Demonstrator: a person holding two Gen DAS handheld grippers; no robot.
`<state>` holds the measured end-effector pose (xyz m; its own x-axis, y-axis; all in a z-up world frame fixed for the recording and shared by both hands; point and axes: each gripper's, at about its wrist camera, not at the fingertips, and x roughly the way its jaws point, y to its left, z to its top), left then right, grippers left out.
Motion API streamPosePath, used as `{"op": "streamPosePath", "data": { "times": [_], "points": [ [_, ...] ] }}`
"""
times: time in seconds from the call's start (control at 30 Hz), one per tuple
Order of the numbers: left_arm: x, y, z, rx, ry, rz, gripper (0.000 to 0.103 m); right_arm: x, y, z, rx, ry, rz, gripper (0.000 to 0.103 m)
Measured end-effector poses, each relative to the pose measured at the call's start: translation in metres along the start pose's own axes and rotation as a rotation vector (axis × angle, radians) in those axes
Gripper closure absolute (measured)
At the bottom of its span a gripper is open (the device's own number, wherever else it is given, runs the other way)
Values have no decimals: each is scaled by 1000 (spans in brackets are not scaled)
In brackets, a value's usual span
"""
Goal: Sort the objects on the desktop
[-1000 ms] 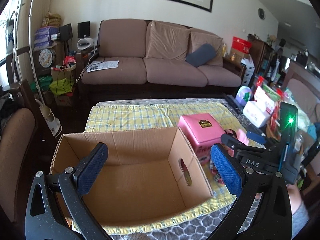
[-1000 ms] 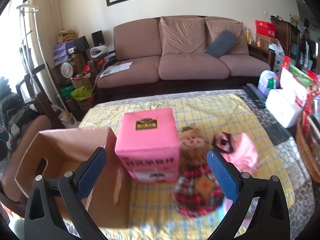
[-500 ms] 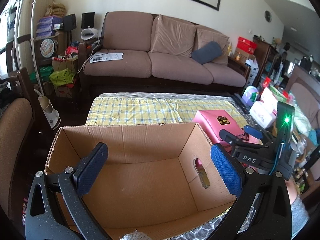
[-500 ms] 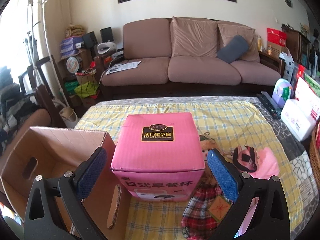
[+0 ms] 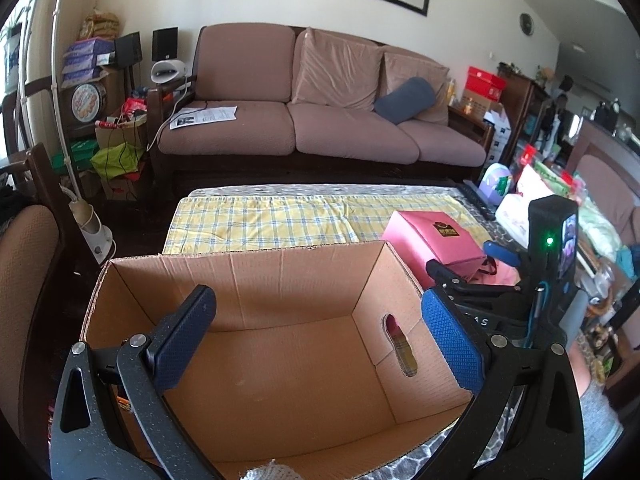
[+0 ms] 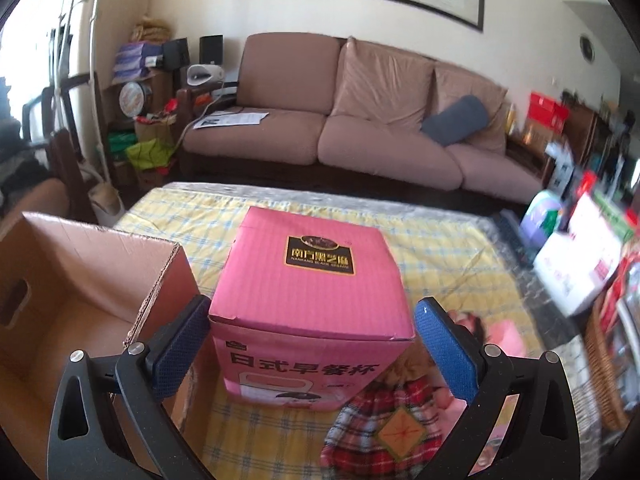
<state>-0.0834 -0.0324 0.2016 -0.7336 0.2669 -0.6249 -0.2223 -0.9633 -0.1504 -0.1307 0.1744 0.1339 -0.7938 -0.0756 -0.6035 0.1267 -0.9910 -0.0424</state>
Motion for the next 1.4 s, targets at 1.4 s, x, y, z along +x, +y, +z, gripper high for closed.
{"op": "streamPosePath", "data": {
  "times": [1.4],
  "points": [
    [189,-118,74,290,438,-263,16,-5,-60,-42,380,-101,304,0]
  ]
}}
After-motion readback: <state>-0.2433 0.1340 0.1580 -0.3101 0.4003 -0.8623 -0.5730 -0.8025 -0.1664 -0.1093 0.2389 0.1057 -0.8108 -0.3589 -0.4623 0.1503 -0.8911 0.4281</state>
